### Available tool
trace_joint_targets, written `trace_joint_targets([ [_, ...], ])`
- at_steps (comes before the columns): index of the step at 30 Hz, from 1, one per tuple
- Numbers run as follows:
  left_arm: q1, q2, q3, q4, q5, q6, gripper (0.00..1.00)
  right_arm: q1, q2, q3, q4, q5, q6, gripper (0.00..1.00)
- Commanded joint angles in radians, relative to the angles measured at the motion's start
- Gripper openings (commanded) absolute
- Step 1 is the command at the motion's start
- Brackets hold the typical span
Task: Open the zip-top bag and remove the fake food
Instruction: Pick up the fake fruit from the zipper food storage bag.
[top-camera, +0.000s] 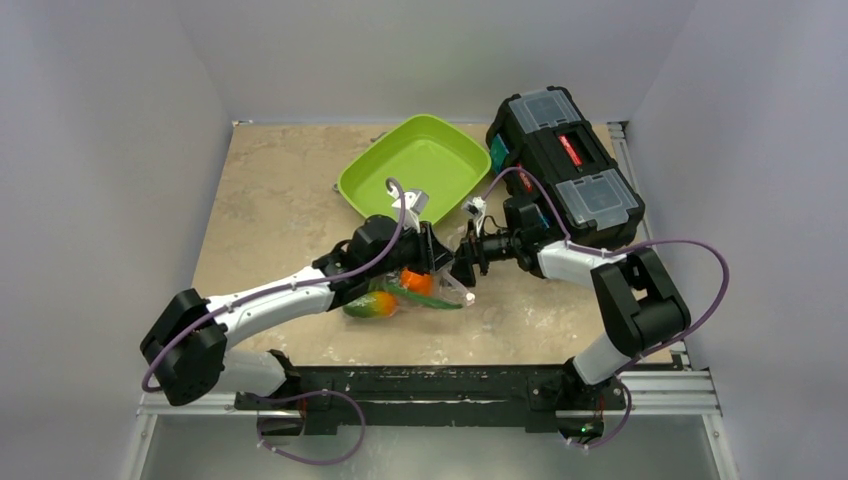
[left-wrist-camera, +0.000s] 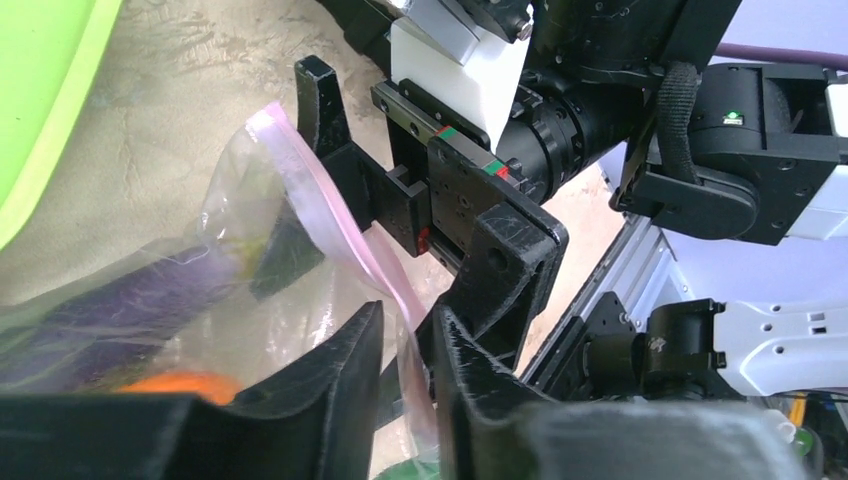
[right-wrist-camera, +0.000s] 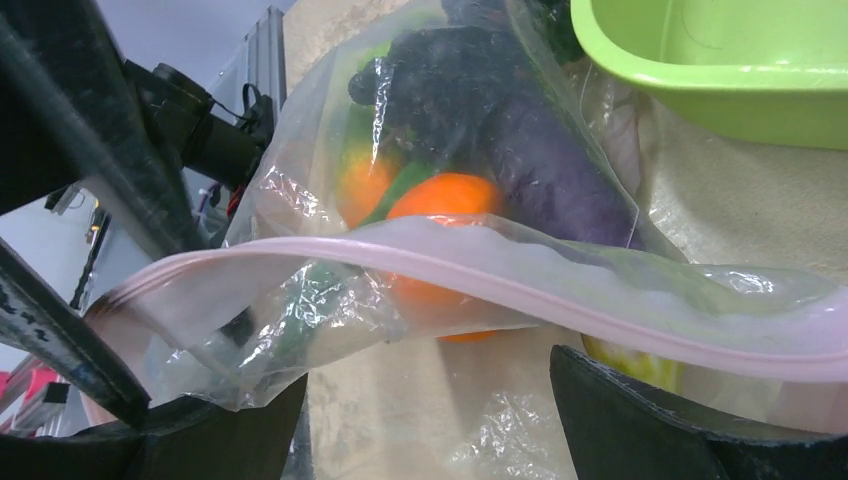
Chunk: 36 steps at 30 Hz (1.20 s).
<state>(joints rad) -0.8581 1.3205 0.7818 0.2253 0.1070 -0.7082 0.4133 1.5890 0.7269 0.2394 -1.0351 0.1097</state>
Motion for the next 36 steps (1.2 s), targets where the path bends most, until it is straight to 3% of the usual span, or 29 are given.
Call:
trace_joint_targets([
  [1, -0.013, -0.024, 0.06, -0.019, 0.12, 0.048, 0.32, 0.008, 0.007, 0.008, 0.018, 0.044, -0.002, 0.93],
  [6, -0.013, -0.143, 0.081, -0.197, 0.107, 0.144, 0.44, 0.012, 0.02, 0.015, 0.006, 0.044, -0.013, 0.93],
  [10, -0.012, -0.257, 0.106, -0.436, -0.026, 0.22, 0.46, 0.023, 0.023, 0.022, -0.008, 0.049, -0.029, 0.93],
  [12, -0.008, -0.303, 0.091, -0.521, -0.156, 0.231, 0.38, 0.032, 0.023, 0.027, -0.014, 0.049, -0.037, 0.93],
  [14, 0.006, -0.313, 0.069, -0.586, -0.279, 0.237, 0.2, 0.041, 0.026, 0.035, -0.024, 0.046, -0.044, 0.93],
  [16, 0.046, -0.279, 0.061, -0.632, -0.325, 0.247, 0.11, 0.048, 0.029, 0.042, -0.027, 0.044, -0.046, 0.93],
  [20, 0.104, -0.154, 0.058, -0.589, -0.301, 0.298, 0.0, 0.056, 0.04, 0.062, -0.04, 0.036, -0.045, 0.93],
  [29, 0.116, 0.085, 0.095, -0.484, -0.181, 0.3, 0.0, 0.059, 0.054, 0.084, -0.062, 0.035, -0.049, 0.93],
  [36, 0.107, 0.122, 0.063, -0.403, -0.001, 0.251, 0.0, 0.076, 0.096, 0.102, -0.082, 0.052, -0.05, 0.93],
])
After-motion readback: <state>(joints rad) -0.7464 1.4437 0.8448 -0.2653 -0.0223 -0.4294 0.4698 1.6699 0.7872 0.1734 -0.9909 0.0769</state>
